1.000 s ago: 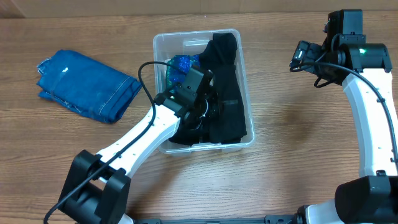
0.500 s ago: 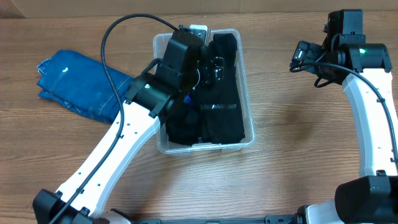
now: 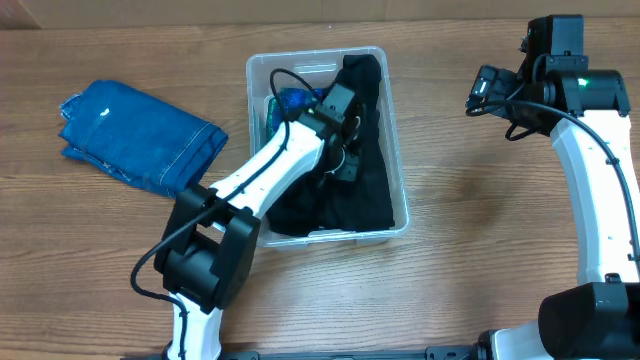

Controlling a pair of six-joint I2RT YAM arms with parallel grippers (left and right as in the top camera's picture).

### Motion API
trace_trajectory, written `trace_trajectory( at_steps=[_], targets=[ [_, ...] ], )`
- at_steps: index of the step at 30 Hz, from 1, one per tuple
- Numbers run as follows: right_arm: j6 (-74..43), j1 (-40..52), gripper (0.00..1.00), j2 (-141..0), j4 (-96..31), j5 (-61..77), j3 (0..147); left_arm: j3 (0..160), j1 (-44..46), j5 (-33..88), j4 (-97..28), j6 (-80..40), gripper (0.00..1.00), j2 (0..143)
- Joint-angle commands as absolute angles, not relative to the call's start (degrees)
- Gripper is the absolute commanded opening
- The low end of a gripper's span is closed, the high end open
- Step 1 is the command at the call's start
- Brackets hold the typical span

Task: Pack container
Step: 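Carry the black cloth into the bin and release it, then move the left gripper to the folded blue denim and grasp it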

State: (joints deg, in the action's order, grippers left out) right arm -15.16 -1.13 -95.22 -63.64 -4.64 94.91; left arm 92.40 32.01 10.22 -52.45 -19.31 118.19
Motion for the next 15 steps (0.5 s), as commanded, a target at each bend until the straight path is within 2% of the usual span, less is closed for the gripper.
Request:
trace_trajectory(
  at_steps=[1, 2, 5, 8, 12, 15],
  targets=[
    [-15.0, -1.3, 1.0, -94.5, -63.3, -4.4, 94.8, 102.8, 27.2, 4.6, -58.7, -17.5, 0.71, 109.9],
    [-15.0, -1.3, 1.0, -94.5, -63.3, -4.4, 94.8, 105.2, 26.2, 0.9, -59.9, -17.5, 1.0, 106.6],
    [-15.0, -1.3, 1.0, -94.5, -63.3, -4.4, 94.8, 106.7, 21.7, -8.1, -62.7, -17.5, 1.0, 96.4],
    [-15.0, -1.3, 1.0, -94.5, -63.3, -4.3, 94.8, 106.7, 13.2, -12.5, -69.7, -19.9, 1.0, 93.2],
    [-15.0, -1.3, 1.0, -94.5, -63.3, -4.3, 94.8, 102.5, -1.5, -12.2, -72.7, -24.8, 1.0, 95.1],
    [-15.0, -1.3, 1.0, -94.5, -63.4, -4.3, 94.8, 95.4, -11.3, -5.4, -68.3, -25.3, 1.0, 96.4]
  ],
)
